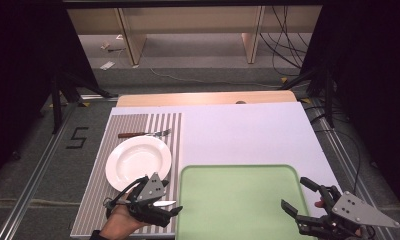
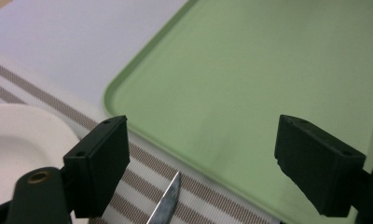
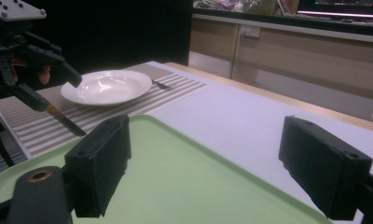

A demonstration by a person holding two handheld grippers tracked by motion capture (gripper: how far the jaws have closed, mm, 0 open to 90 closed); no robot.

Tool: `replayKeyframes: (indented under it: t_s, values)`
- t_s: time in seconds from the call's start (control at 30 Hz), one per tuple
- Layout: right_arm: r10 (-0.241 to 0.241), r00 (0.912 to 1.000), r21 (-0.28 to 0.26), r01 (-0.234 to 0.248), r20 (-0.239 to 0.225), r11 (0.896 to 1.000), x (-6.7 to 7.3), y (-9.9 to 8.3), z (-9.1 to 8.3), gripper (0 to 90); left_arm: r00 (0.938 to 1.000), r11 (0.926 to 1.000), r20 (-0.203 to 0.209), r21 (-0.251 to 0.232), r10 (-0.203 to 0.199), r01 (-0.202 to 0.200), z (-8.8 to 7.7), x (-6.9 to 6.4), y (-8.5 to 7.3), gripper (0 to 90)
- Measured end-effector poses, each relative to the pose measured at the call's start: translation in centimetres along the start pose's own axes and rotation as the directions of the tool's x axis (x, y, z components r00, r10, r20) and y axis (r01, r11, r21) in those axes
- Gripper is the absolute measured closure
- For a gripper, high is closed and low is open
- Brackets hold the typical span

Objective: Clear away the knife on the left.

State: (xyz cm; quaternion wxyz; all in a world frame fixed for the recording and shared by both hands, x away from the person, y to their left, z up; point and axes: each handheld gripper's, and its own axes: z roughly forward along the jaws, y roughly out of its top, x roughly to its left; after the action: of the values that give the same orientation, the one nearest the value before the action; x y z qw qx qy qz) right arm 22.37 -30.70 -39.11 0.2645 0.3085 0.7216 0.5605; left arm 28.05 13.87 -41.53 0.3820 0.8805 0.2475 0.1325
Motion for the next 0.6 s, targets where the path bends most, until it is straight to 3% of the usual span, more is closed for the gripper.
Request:
replayKeyframes:
  t_s: [0.2, 0.37, 0.6]
  values:
    - [0.003, 1.0, 0.002, -0.003, 0.0, 1.0, 0.0, 0.0, 0.1, 17.8, 0.9996, 0.9985, 0.011, 0.048, -0.026, 0.026, -0.7, 0.8, -1.1, 18.5]
    - [0.006, 1.0, 0.007, -0.006, 0.004, 1.0, -0.1, -0.1, 0.1, 17.8, 0.9993, 0.9926, 0.005, 0.116, -0.037, 0.036, -1.4, 1.6, -2.2, 18.7]
    - [0.004, 1.0, 0.01, -0.004, 0.006, 1.0, -0.1, -0.1, 0.1, 17.8, 0.9981, 0.9817, -0.051, 0.185, -0.035, 0.044, -1.6, 2.2, -3.9, 19.5]
